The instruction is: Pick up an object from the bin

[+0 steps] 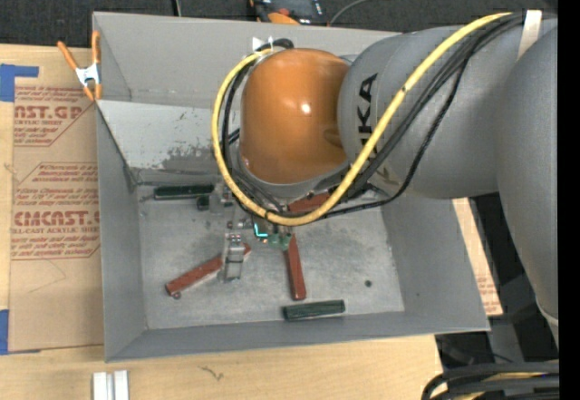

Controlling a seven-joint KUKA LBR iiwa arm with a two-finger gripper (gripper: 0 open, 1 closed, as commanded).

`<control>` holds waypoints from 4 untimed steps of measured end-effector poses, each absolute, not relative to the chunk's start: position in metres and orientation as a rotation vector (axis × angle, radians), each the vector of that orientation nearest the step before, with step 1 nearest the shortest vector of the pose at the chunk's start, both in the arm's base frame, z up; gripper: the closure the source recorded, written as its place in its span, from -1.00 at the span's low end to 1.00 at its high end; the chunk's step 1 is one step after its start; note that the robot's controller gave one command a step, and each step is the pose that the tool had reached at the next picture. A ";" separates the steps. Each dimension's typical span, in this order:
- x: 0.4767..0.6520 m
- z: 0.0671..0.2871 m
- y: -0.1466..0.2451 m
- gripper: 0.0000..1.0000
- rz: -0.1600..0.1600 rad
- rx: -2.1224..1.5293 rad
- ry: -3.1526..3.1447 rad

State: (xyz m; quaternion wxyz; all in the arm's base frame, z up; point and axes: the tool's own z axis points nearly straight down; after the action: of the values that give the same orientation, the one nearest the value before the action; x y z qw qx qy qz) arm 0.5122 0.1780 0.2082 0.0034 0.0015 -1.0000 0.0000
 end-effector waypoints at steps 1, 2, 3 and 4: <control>0.513 0.065 0.149 -1.00 0.002 0.138 -3.132; 0.529 0.101 0.163 -1.00 -0.002 0.424 -3.117; 0.526 0.099 0.157 -1.00 -0.002 0.455 -3.108; 0.517 0.068 0.166 -1.00 -0.003 0.464 -3.104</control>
Offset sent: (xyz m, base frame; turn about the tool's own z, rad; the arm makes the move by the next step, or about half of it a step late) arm 0.0034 -0.0281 -0.1382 -0.0853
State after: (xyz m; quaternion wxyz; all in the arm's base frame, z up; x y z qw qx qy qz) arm 0.5170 0.1659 0.0677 0.0016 0.1478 -0.9890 -0.0009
